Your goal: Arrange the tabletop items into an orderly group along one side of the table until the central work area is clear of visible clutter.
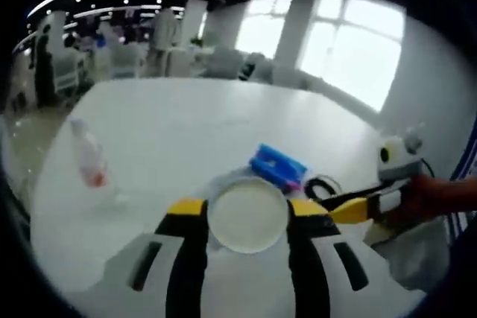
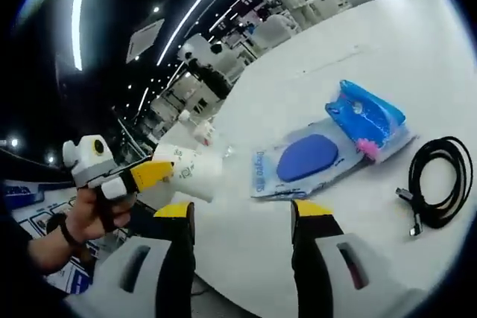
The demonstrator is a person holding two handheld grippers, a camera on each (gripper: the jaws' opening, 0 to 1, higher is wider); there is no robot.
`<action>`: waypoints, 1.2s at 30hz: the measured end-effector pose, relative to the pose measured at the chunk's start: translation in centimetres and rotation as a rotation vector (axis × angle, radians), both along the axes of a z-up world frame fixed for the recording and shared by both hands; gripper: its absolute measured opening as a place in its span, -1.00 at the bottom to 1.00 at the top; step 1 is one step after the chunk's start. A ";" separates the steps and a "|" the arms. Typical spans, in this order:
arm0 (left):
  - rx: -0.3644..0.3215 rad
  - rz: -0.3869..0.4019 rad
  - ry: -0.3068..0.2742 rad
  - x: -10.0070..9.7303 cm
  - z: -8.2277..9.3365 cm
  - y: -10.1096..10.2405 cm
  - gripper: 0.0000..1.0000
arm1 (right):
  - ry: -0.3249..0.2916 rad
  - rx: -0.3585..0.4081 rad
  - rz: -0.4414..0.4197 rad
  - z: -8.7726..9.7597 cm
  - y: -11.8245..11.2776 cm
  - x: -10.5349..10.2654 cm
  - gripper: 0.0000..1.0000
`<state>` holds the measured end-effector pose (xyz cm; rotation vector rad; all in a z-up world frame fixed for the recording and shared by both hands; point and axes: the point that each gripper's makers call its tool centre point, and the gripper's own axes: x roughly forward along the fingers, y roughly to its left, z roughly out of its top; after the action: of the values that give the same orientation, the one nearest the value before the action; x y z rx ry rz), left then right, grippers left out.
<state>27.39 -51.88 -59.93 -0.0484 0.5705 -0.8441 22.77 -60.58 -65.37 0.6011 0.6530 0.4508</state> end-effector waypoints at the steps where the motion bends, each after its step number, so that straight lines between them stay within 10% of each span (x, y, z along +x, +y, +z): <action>1: -0.006 -0.010 0.000 -0.2 0.1 -0.1 -0.22 | 0.000 0.003 0.011 0.1 0.4 0.1 0.00; 26: -0.171 -0.033 0.093 -0.9 -0.1 0.5 -0.23 | -0.039 0.110 0.093 2.3 4.5 0.2 -0.67; 36: -0.211 -0.026 0.113 -1.2 0.0 0.8 -0.23 | -0.045 0.133 0.094 2.7 5.0 -0.1 -0.65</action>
<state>26.15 -51.09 -59.90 -0.2827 0.5867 -0.9282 22.70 -55.60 -62.68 0.6864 0.6134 0.5972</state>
